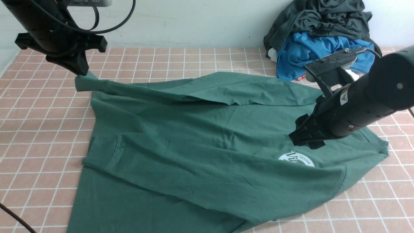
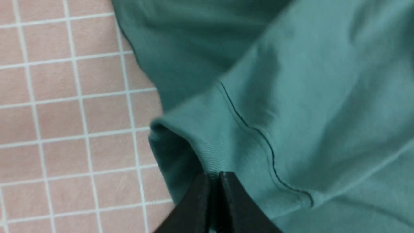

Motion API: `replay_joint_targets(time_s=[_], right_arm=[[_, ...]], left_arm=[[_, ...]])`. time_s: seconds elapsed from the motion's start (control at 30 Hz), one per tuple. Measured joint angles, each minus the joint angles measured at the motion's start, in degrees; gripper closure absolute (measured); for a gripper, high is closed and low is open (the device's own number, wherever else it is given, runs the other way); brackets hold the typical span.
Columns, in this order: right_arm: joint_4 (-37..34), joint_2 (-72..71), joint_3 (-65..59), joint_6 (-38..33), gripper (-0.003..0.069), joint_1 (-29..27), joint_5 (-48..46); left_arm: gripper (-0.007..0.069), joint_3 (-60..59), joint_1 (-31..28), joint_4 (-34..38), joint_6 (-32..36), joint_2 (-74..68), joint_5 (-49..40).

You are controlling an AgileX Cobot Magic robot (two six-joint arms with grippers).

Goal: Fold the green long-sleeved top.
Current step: Use the left arm to drag and drop the cuff onto the cuff closest to the left arm, then use both arms simultaneously to clamp the lower edge of the clothing fabric

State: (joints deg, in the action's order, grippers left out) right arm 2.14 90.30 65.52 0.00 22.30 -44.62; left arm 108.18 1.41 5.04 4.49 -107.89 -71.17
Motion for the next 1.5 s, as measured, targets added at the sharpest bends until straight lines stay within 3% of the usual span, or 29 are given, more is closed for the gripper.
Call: replay_joint_targets(time_s=[0.27,0.63,0.77,0.97,1.1,1.27,1.33,1.5], right_arm=[[0.74,0.68,0.0,0.89,0.0272,0.0,11.05],[0.73,1.08,0.0,2.36,0.0272,1.04,4.01],[0.47,0.95,0.0,1.18,0.0272,2.73,3.07],[-0.31,-0.9,0.0,-2.53,0.0272,3.49,0.79],[-2.14,-1.43,0.54,-4.25,0.0272,3.49,-1.62],[-7.2,-1.43,1.53,-8.05,0.0272,3.49,-2.95],[-10.52,-1.43,1.67,-10.93,0.0272,3.49,-3.01],[-17.35,-1.45,1.67,-15.97,0.0272,3.49,-2.55]], left_arm=[[0.0618,-2.26,1.41,4.46,0.05,2.05,0.04],[0.0589,-20.72,2.32,-1.59,1.51,2.75,0.64],[0.0482,-22.18,2.75,-1.37,1.55,2.98,0.7],[0.0263,-25.08,3.26,-1.18,1.55,10.25,0.94],[0.0222,-31.73,6.07,-1.18,2.6,17.24,0.94],[0.0215,-47.75,16.46,-2.0,12.59,26.27,5.82],[0.0215,-55.92,22.38,-3.86,20.95,28.55,8.46],[0.0215,-67.65,30.58,-9.53,33.14,28.56,16.05]])
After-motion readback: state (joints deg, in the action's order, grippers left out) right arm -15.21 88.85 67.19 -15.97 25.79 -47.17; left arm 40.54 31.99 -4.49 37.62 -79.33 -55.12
